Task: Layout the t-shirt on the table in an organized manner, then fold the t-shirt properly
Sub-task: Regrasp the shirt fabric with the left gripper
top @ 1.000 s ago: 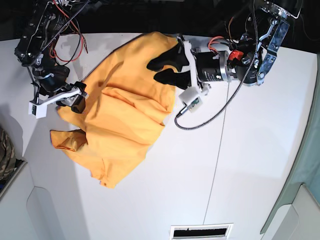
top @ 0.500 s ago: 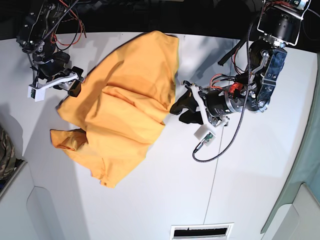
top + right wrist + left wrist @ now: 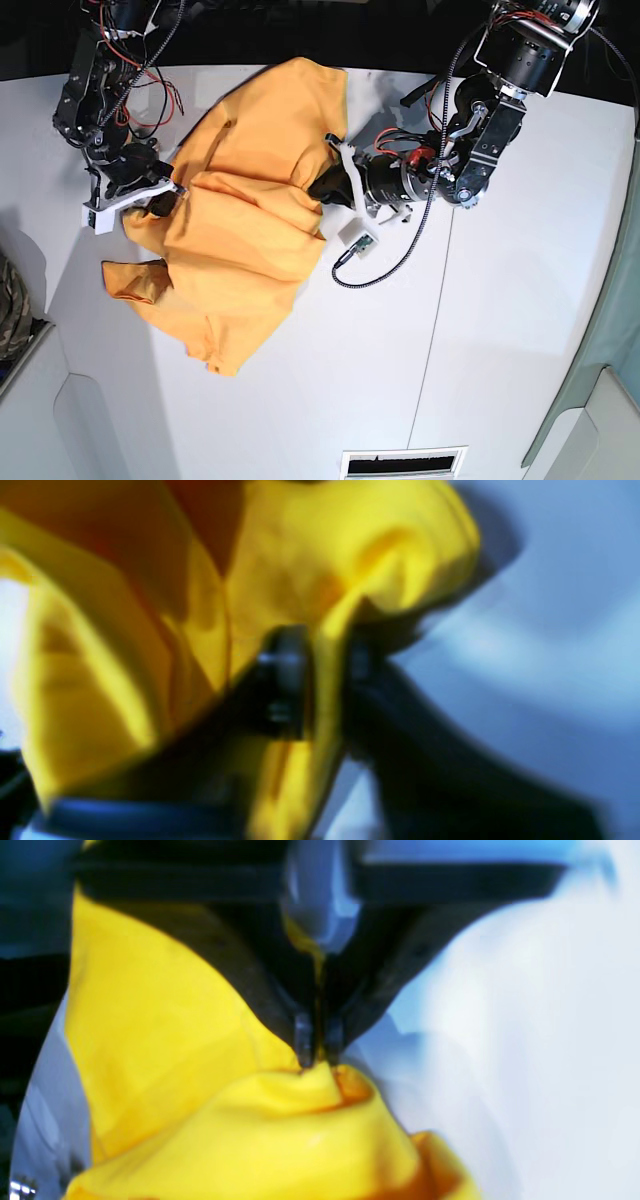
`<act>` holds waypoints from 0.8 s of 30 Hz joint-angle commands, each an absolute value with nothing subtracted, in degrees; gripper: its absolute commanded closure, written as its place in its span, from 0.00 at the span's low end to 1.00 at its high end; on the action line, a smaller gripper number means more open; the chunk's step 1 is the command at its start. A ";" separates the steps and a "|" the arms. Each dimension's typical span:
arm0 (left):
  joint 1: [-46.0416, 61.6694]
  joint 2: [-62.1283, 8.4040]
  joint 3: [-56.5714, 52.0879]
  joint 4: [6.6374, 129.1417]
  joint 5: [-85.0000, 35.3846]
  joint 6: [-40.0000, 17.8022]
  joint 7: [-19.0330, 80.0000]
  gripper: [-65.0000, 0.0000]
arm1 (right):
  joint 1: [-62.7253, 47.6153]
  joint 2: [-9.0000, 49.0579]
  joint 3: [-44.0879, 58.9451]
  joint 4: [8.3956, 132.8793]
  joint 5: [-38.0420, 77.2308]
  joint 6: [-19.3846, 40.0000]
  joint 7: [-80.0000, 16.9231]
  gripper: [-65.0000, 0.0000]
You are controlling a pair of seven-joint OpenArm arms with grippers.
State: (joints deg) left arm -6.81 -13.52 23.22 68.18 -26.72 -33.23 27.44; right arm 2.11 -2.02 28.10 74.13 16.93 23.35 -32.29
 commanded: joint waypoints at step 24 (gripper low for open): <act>-0.54 -26.20 17.72 82.28 -70.72 -40.00 55.96 0.57 | -3.36 10.46 45.04 91.29 23.40 22.22 -41.36 1.00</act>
